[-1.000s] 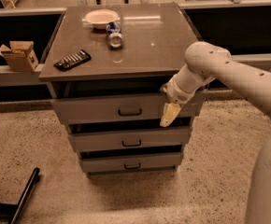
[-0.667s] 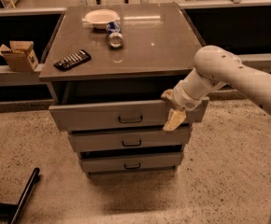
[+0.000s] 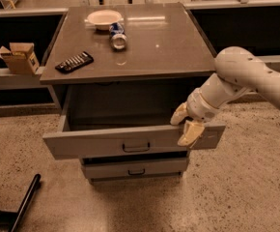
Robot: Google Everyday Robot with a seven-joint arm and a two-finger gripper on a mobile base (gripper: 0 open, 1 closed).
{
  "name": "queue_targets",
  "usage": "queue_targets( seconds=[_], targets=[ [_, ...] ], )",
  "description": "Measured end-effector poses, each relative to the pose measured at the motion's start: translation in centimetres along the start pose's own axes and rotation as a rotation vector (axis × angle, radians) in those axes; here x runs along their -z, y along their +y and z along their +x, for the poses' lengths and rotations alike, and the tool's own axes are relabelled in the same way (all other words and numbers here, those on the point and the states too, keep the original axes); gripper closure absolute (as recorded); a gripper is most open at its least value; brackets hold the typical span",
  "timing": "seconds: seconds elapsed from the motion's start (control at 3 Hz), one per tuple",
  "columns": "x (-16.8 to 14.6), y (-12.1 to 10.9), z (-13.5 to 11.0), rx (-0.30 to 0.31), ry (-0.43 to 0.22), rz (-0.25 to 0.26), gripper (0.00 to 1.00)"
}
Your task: Open top drawer
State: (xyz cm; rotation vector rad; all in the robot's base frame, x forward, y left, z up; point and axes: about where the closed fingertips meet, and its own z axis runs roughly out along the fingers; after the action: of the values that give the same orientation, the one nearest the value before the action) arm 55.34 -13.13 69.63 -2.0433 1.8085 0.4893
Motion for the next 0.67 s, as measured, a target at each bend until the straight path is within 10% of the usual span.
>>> queue_targets(
  seconds=[0.67],
  targets=[
    [4.4,1.2,-2.6,0.071,-0.059,0.046,0.01]
  ],
)
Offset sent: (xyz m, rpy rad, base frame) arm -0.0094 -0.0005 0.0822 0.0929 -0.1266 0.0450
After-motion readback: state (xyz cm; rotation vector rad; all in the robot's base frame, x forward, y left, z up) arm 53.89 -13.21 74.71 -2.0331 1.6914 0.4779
